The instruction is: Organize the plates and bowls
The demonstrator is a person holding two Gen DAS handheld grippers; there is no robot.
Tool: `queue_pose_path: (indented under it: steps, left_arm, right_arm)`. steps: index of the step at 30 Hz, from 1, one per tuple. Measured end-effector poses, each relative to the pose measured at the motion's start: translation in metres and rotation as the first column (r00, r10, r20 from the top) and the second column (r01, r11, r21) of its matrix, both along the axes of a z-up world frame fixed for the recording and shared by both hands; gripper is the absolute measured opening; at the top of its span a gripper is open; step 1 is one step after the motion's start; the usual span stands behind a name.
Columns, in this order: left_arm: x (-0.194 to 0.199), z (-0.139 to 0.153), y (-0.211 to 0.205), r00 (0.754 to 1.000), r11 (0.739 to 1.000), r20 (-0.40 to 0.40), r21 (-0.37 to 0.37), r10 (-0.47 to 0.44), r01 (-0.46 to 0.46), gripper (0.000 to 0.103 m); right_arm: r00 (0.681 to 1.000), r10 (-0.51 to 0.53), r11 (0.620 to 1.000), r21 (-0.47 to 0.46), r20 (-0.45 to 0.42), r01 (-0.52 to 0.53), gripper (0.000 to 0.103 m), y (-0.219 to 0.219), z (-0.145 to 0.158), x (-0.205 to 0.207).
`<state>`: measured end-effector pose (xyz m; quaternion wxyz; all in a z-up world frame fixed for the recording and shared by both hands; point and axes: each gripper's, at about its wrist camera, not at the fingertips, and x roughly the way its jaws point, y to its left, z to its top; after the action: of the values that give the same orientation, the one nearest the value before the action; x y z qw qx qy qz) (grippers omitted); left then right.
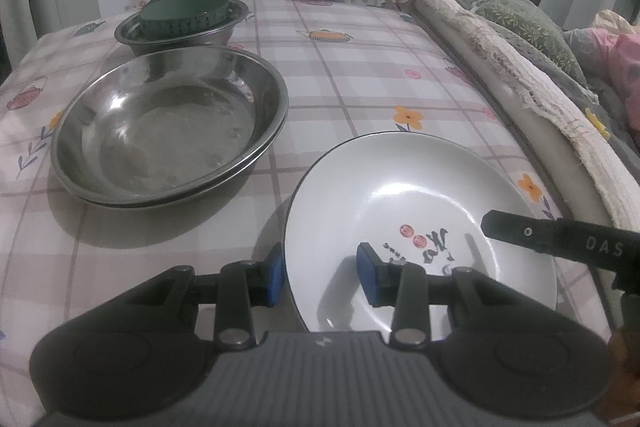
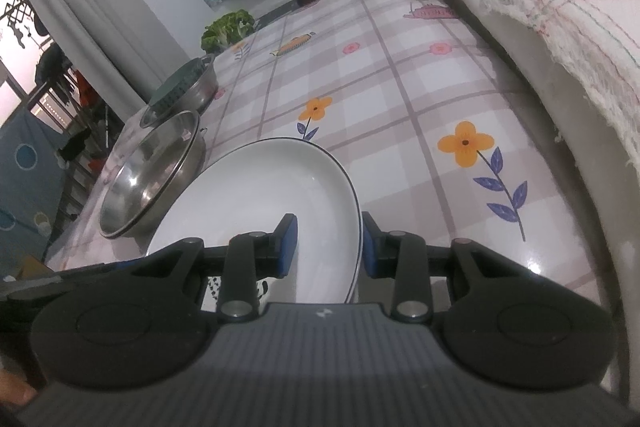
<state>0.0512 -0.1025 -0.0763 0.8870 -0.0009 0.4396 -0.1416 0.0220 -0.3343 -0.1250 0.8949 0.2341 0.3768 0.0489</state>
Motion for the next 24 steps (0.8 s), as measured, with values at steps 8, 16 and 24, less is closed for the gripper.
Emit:
queue_pose_path:
  steps: [8, 16, 24]
  left_arm:
    - [-0.004, 0.004, 0.004, 1.000, 1.000, -0.003, -0.017, 0.002, -0.002, 0.038]
    - [-0.010, 0.005, 0.010, 1.000, 1.000, -0.004, -0.016, 0.008, -0.008, 0.039]
    - [-0.018, 0.007, 0.015, 1.000, 1.000, -0.007, -0.015, 0.013, -0.013, 0.039]
  right_arm:
    - [1.000, 0.000, 1.000, 0.008, -0.011, 0.000, 0.036, 0.001, 0.002, 0.000]
    - [1.000, 0.019, 1.000, -0.004, -0.016, -0.019, 0.036, 0.005, 0.003, 0.010]
    - [0.999, 0.051, 0.998, -0.028, -0.003, -0.051, 0.036, 0.013, 0.002, 0.026]
